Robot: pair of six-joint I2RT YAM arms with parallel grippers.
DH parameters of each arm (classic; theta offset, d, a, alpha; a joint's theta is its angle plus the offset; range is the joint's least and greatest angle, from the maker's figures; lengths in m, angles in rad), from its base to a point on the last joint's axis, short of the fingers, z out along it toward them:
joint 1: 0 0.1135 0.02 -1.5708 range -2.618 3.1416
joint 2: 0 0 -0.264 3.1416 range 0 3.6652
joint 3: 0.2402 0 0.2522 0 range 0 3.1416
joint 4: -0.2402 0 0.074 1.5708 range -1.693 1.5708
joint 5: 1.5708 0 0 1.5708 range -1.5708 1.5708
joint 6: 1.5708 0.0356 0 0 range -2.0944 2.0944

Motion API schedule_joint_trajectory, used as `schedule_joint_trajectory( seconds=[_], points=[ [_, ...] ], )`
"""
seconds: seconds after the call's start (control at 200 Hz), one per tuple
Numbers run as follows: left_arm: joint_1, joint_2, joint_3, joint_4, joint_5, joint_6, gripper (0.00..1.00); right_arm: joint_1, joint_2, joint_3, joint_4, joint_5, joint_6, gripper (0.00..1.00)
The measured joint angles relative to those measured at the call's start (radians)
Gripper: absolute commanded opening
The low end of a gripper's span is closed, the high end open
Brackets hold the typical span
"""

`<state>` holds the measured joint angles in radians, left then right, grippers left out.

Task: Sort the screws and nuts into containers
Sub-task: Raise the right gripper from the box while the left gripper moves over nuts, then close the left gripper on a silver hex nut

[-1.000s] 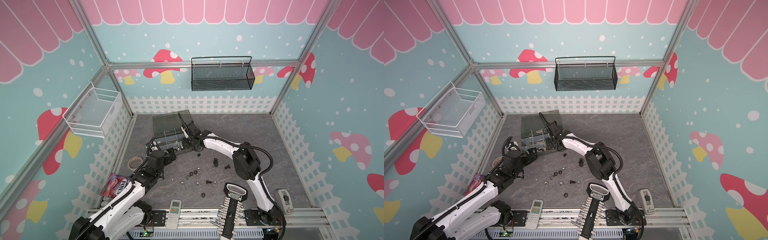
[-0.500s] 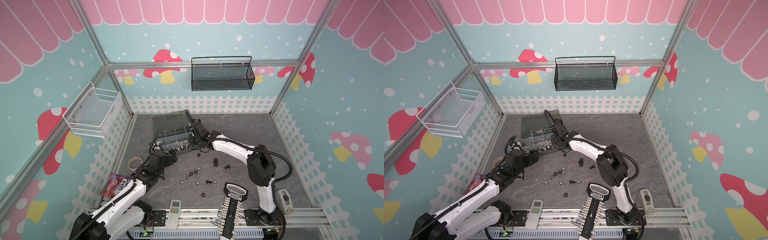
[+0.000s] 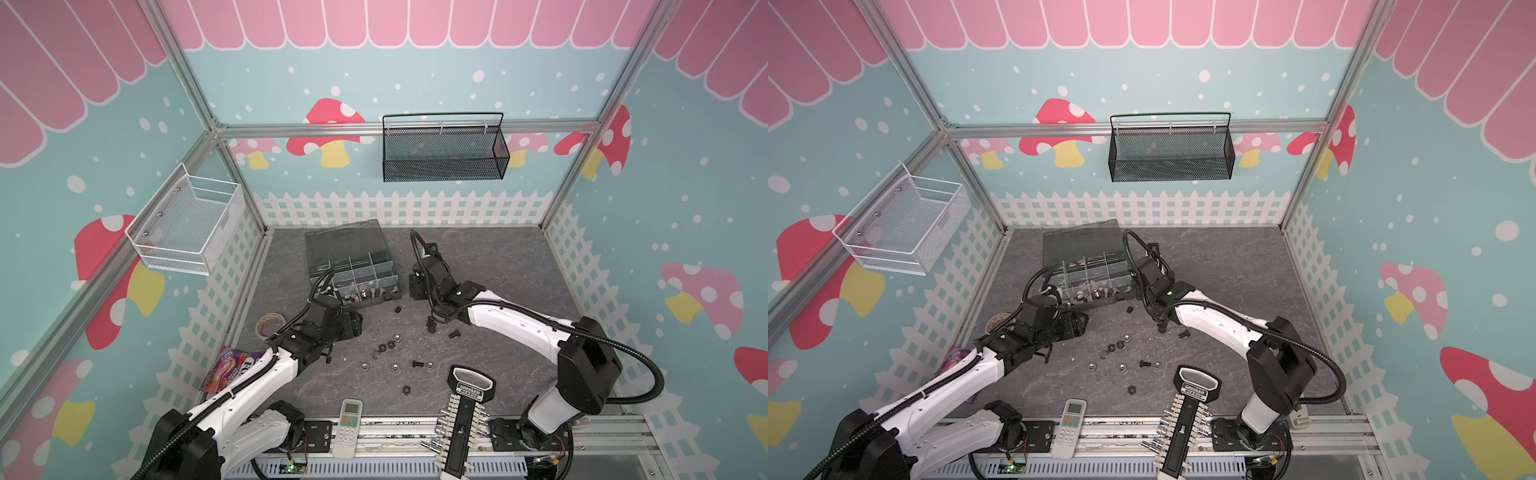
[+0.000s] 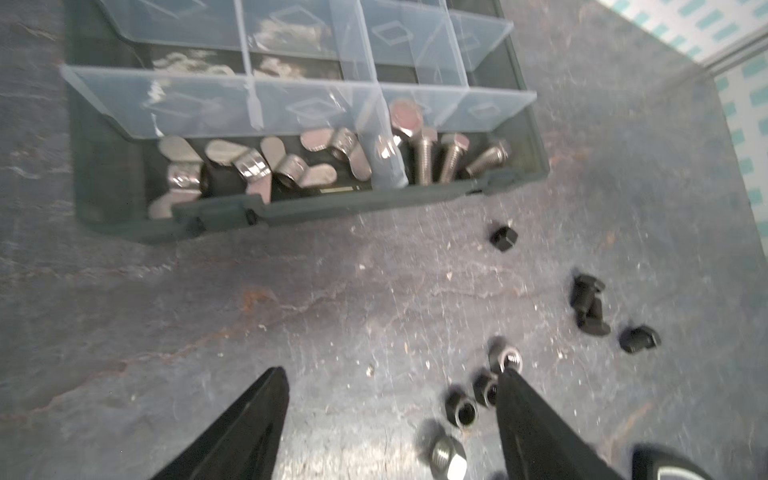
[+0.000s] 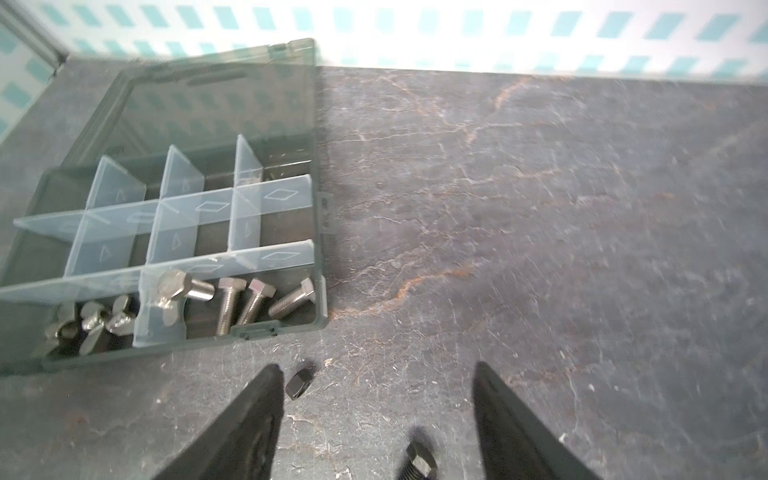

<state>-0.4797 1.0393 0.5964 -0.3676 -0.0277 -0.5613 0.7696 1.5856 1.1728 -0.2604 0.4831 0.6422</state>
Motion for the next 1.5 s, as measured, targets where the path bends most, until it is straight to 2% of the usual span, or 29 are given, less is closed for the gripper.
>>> schedule_joint_trajectory(
  seconds=[0.035, 0.22, 0.385, 0.54, 0.605, 0.81, 1.001, 1.291, 1.501],
  points=[
    [-0.017, 0.005, 0.007, -0.019, 0.007, 0.009, 0.73, -0.003, -0.022, -0.028, -0.001, 0.018, 0.014, 1.00],
    [-0.139, 0.079, 0.058, -0.109, 0.040, 0.043, 0.68, -0.012, -0.146, -0.152, -0.008, 0.113, 0.091, 0.98],
    [-0.206, 0.188, 0.120, -0.173, 0.056, 0.077, 0.63, -0.017, -0.242, -0.206, -0.008, 0.185, 0.151, 0.98],
    [-0.262, 0.276, 0.192, -0.225, 0.056, 0.121, 0.52, -0.017, -0.291, -0.239, -0.009, 0.236, 0.196, 0.98],
    [-0.273, 0.301, 0.208, -0.241, 0.058, 0.132, 0.49, -0.017, -0.305, -0.253, -0.010, 0.251, 0.213, 0.98],
    [-0.291, 0.368, 0.224, -0.283, 0.064, 0.150, 0.48, -0.017, -0.338, -0.285, -0.020, 0.292, 0.255, 0.98],
    [-0.297, 0.434, 0.227, -0.300, 0.058, 0.151, 0.41, -0.017, -0.342, -0.288, -0.024, 0.315, 0.274, 0.98],
    [-0.301, 0.478, 0.245, -0.293, 0.031, 0.157, 0.40, -0.017, -0.344, -0.290, -0.024, 0.325, 0.280, 0.98],
    [-0.301, 0.510, 0.247, -0.282, 0.023, 0.161, 0.32, -0.017, -0.344, -0.290, -0.024, 0.332, 0.280, 0.98]
  ],
)
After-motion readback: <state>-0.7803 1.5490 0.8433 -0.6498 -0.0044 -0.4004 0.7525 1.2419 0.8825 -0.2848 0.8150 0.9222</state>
